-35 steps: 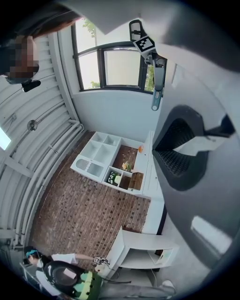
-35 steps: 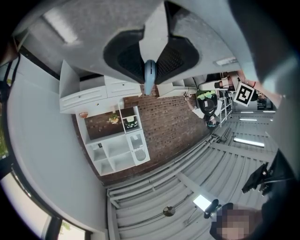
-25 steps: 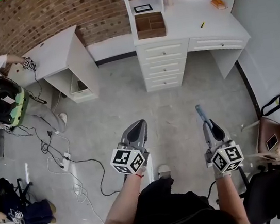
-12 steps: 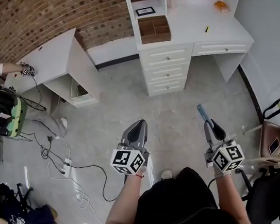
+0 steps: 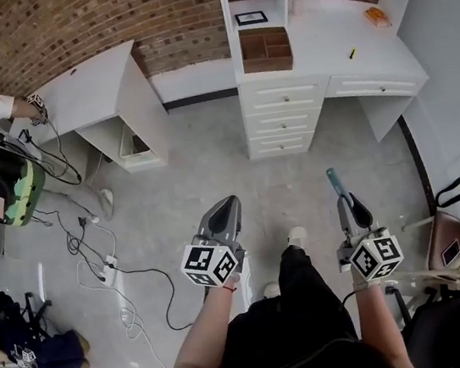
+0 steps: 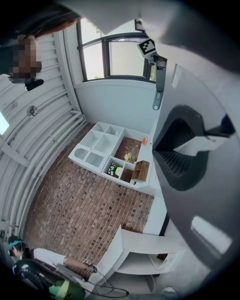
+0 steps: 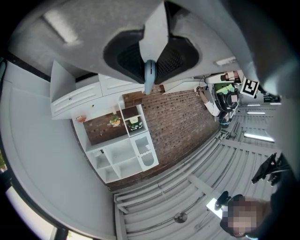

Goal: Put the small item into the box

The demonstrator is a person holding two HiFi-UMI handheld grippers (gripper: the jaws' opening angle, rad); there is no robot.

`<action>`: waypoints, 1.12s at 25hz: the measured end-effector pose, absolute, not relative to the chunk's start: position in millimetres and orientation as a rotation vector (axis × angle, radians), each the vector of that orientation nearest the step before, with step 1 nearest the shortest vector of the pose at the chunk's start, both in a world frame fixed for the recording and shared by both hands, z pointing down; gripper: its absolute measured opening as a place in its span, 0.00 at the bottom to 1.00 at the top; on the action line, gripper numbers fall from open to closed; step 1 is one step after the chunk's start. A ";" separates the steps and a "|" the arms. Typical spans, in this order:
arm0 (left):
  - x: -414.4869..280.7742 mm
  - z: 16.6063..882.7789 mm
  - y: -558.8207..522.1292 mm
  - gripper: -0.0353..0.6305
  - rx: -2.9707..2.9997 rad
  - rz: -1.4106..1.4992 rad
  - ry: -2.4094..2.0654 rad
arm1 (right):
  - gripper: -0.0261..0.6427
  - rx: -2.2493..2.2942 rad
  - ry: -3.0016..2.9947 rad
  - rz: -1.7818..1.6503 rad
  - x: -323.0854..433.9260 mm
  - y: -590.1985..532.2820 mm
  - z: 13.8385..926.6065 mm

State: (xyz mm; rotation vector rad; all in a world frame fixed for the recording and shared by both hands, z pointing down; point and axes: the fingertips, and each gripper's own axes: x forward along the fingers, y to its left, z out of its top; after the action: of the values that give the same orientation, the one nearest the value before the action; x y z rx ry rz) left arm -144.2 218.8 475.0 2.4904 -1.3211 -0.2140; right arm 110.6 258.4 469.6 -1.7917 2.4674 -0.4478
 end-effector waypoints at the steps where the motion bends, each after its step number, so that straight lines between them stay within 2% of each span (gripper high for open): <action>1: -144.8 475.3 215.0 0.06 2.486 -0.216 -1.326 | 0.14 -1.786 2.471 -0.447 110.2 253.0 469.7; 28: -82.3 464.4 9.3 0.06 2.429 -0.197 -1.463 | 0.14 -1.654 2.564 -0.477 173.4 24.1 466.6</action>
State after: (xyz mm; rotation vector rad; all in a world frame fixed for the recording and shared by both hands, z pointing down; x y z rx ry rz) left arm -82.3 9.3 464.4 2.4286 -1.4630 -0.1967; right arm 173.4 24.1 466.6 -1.6542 2.5643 -0.4774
